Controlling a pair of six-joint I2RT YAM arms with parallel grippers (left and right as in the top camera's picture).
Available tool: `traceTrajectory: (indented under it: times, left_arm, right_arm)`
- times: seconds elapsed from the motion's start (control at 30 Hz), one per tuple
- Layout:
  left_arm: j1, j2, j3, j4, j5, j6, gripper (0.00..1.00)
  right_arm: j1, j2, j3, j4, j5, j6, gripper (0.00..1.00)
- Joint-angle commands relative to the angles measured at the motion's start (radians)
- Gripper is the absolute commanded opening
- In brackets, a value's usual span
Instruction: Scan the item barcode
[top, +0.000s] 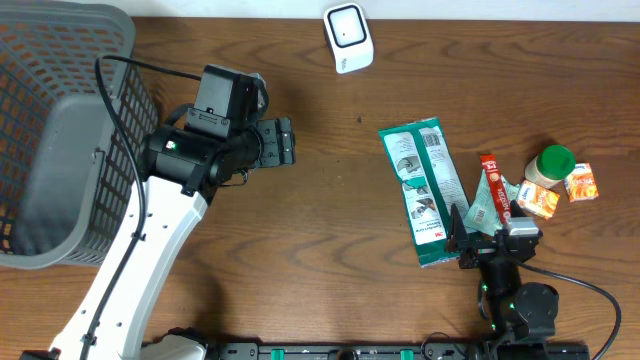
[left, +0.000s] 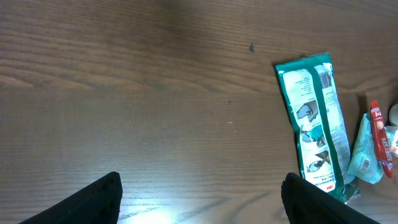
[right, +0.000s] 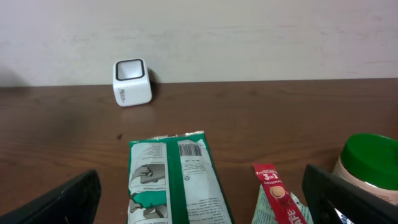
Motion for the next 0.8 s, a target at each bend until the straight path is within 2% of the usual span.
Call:
traceTrajectory:
  times: [0.0, 0.33, 0.77]
  left_arm:
    - [0.004, 0.004, -0.002, -0.002, -0.013, 0.016, 0.83]
    - [0.005, -0.021, -0.002, -0.002, -0.013, 0.016, 0.83]
    - [0.038, -0.378, -0.002, -0.002, -0.013, 0.016, 0.82]
  right_arm:
    - [-0.001, -0.006, -0.002, -0.005, 0.010, 0.016, 0.99]
    - [-0.001, -0.006, -0.002, -0.005, 0.010, 0.016, 0.99]
    - [-0.001, -0.006, -0.002, -0.005, 0.010, 0.016, 0.99]
